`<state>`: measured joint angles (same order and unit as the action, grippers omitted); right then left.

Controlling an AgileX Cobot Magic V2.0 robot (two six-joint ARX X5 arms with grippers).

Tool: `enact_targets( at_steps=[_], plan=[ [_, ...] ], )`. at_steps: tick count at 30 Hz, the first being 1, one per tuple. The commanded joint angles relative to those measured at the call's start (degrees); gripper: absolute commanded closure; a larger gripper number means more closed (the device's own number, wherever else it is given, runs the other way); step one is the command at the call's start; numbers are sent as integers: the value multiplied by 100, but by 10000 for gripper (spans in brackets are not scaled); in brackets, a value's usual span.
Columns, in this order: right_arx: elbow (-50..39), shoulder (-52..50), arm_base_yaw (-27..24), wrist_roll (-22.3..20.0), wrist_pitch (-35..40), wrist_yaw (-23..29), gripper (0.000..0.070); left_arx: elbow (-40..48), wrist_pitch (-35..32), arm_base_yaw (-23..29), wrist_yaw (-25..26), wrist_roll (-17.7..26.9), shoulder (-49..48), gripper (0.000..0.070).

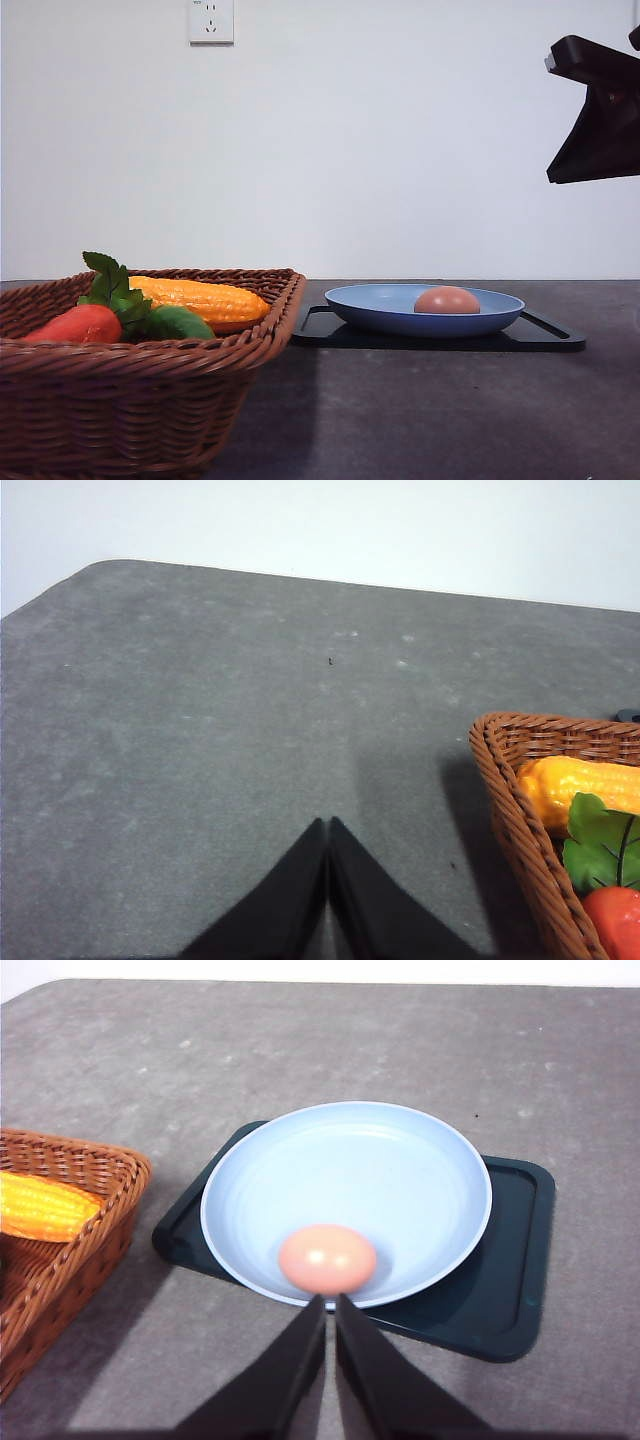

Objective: Transfer egg from basket to plate and serve

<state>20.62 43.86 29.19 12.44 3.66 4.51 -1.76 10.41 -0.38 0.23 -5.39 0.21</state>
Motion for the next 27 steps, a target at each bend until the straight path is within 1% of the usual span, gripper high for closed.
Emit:
enact_targets(
  at_steps=[1,24,27],
  plan=[
    [55,22,31,60,60,6,700,160,18,11,17,-27,-7,700],
    [55,18,34,39,52,5,700,160,20,11,17,-24,-4,700],
    [53,-300,5,16,-63,65,700,160,20,11,17,-24,-4,700]
  ],
)
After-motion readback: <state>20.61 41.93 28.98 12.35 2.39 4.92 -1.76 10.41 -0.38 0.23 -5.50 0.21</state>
